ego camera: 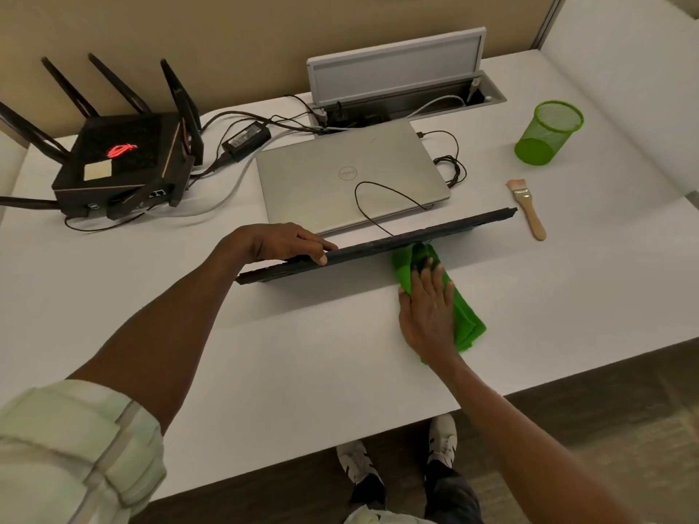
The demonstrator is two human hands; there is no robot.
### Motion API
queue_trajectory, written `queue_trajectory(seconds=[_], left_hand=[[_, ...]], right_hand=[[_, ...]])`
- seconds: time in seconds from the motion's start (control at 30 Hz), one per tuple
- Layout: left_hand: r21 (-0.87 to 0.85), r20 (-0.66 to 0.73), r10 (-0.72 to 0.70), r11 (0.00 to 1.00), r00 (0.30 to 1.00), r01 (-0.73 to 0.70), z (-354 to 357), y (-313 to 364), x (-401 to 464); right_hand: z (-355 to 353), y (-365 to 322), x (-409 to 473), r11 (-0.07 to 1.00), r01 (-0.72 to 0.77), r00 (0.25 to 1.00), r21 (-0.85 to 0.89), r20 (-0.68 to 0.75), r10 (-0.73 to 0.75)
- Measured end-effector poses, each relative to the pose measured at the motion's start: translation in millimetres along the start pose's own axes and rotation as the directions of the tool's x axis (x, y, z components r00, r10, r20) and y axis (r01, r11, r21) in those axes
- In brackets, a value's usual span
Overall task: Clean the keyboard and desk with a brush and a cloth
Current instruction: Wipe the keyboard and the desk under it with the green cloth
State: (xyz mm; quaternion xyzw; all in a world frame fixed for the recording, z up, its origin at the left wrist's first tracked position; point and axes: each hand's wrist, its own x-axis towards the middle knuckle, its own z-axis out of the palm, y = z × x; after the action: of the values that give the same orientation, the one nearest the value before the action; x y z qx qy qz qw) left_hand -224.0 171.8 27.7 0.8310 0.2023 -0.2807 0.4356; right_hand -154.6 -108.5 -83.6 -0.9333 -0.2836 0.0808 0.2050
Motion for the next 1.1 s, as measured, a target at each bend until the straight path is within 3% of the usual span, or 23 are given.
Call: queue_trajectory(seconds=[0.43, 0.7, 0.87, 1.1], left_hand=[[0.012, 0.003, 0.033, 0.999, 0.999, -0.033, -0.7, -1.8, 1.6], [0.051, 0.003, 0.022, 0.998, 1.000, -0.022, -4.7, -2.3, 4.7], [0.075, 0.002, 0.017, 0.997, 1.000, -0.017, -4.2, -5.0, 6.1], [0.103, -0.038, 0.014, 0.995, 0.999, -0.010, -0.7, -5.4, 5.8]], right_hand=[[45.5, -91.8, -20.8, 0.987, 0.155, 0.988, -0.034, 0.029, -0.154], [68.3, -124.2, -36.2, 0.919, 0.393, 0.917, 0.013, 0.071, -0.393], [78.8, -140.5, -34.7, 0.803, 0.594, 0.785, 0.055, 0.178, -0.593], [85.6, -160.8, -34.0, 0.513, 0.857, 0.463, 0.053, 0.359, -0.811]])
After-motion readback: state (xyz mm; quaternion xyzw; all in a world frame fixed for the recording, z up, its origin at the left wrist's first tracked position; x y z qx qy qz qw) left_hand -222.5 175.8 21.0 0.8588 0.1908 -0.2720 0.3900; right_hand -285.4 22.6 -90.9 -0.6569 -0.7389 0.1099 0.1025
